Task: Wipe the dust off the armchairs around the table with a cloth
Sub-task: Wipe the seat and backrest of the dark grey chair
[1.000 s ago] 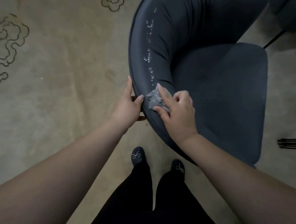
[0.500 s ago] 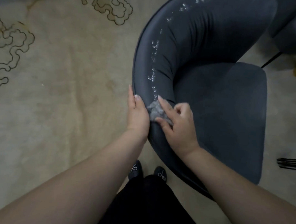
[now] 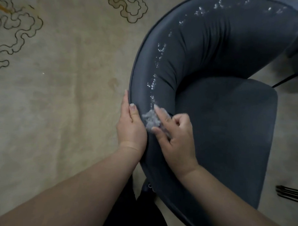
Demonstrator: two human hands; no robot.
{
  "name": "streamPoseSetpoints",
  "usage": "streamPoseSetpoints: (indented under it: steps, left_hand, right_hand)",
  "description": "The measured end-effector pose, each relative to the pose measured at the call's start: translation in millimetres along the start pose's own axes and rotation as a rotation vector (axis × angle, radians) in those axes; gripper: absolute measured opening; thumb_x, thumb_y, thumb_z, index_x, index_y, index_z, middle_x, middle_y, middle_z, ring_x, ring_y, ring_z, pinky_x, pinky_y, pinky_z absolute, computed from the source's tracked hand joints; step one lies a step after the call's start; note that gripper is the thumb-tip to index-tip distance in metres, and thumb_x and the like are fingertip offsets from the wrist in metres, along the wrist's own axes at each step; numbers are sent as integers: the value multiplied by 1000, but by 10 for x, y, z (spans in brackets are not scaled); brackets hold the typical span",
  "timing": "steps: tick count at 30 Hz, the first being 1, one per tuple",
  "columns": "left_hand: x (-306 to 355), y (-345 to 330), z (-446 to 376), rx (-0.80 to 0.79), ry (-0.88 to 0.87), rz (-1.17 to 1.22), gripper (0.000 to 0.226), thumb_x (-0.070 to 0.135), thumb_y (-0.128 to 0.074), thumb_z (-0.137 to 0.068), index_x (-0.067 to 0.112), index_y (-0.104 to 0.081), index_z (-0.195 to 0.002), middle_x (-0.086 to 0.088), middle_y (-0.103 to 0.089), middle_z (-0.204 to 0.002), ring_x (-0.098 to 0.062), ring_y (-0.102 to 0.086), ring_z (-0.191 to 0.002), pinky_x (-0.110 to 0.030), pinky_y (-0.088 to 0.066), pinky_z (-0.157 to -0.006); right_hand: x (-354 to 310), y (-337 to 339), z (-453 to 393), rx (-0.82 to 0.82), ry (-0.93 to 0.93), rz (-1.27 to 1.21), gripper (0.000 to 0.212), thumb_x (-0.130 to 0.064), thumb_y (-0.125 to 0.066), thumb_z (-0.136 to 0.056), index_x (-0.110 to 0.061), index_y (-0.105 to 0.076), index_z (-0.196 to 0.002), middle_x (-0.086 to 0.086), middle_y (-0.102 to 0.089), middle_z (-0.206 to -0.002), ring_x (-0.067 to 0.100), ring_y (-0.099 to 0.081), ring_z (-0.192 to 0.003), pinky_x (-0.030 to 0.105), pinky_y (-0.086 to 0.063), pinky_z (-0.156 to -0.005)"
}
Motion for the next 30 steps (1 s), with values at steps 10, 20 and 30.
streamPoseSetpoints:
  steps: [10, 20, 30]
  left_hand:
    - [4, -4, -26, 31, -24, -44, 44, 29, -30, -103, 41, -31, -145, 15, -44, -141, 7, -37, -111, 2, -24, -78]
    - [15, -4, -23, 32, -35, -31, 43, 27, -32, -103, 40, -33, -144, 26, -40, -118, 34, -34, -89, 13, -21, -69]
    - [26, 13, 12, 46, -46, -13, 44, 27, -31, -103, 37, -35, -145, 29, -44, -117, 33, -35, -88, 13, -21, -71]
  right_hand:
    - [-58, -101, -484, -42, -34, -63, 51, -40, -60, -87, -34, -46, -137, 4, -38, -92, 20, -45, -86, 40, -45, -89]
    - [-39, -15, -223, -147, 15, -84, 54, -36, -64, -85, -37, -42, -135, 3, -37, -91, 18, -45, -84, 35, -46, -87]
    - [396, 366, -127, 17, -338, -254, 48, -24, -67, -86, -28, -56, -132, 2, -52, -103, -8, -54, -90, -1, -34, -83]
Point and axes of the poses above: each hand's wrist, its own z-axis away from the middle knuckle, its own y-axis out of the back of the hand, x = y × z, the point moved 6 cm from there along -z, towards the middle knuckle
